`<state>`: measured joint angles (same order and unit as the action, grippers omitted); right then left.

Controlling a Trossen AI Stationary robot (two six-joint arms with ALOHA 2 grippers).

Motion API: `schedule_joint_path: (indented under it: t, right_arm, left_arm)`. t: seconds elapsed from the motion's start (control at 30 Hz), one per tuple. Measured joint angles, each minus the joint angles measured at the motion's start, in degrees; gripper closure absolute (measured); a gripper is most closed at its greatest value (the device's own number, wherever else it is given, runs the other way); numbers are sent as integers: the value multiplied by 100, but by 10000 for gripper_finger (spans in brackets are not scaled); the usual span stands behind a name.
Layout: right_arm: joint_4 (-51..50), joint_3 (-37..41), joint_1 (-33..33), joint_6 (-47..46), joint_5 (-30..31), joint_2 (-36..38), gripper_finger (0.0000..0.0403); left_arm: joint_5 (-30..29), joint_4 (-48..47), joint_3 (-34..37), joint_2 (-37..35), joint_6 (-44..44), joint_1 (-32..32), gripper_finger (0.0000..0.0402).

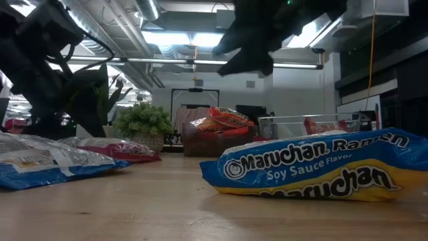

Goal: Sort Maruchan noodles
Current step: Put the red noodle pack into the top transparent bin

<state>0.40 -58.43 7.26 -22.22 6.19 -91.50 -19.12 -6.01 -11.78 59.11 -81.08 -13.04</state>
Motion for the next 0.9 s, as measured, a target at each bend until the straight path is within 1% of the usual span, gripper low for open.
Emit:
schedule_joint_path:
  t: [0.07,0.13,0.33,0.57,0.7,0.8,0.9]
  right_arm:
    - [105,0,-29,-15,-60,-179,166]
    - [248,0,-33,-63,-132,-391,166]
    - [418,4,-98,-181,-259,-837,166]
    - [520,4,-96,-160,-279,-868,166]
    - [654,2,-96,-155,-279,-867,166]
    - [576,-71,-94,-154,-281,-782,166]
    - [416,-324,-94,18,-280,-481,166]
  left_arm:
    - [63,213,50,4,-46,2,164]
    - [88,385,58,10,-127,0,180]
    - [39,724,60,15,-272,-2,254]
    - [-106,1007,67,18,-284,-4,338]
    - [-274,1618,69,18,-259,-4,388]
    - [-377,1921,69,18,-245,-4,396]
    - [-521,2178,69,18,-239,-4,399]
